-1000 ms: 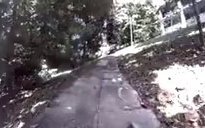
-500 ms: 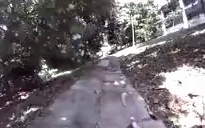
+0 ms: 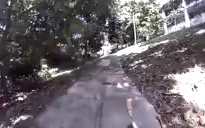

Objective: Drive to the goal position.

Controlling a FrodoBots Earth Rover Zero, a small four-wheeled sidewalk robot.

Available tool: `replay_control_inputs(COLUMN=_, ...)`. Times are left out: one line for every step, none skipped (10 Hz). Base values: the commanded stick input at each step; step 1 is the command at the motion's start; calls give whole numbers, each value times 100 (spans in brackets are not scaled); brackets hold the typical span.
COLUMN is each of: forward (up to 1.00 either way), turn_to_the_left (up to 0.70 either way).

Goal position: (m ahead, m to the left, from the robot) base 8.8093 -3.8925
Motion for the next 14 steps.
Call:
replay_control_inputs(forward=50, turn_to_the_left=-5)
replay_control_inputs(forward=50, turn_to_the_left=0)
replay_control_inputs(forward=50, turn_to_the_left=0)
replay_control_inputs(forward=50, turn_to_the_left=0)
replay_control_inputs(forward=50, turn_to_the_left=0)
replay_control_inputs(forward=50, turn_to_the_left=0)
replay_control_inputs(forward=50, turn_to_the_left=0)
replay_control_inputs(forward=50, turn_to_the_left=0)
replay_control_inputs(forward=50, turn_to_the_left=0)
replay_control_inputs(forward=50, turn_to_the_left=0)
replay_control_inputs(forward=50, turn_to_the_left=0)
replay_control_inputs(forward=50, turn_to_the_left=0)
replay_control_inputs(forward=50, turn_to_the_left=0)
replay_control_inputs(forward=50, turn_to_the_left=0)
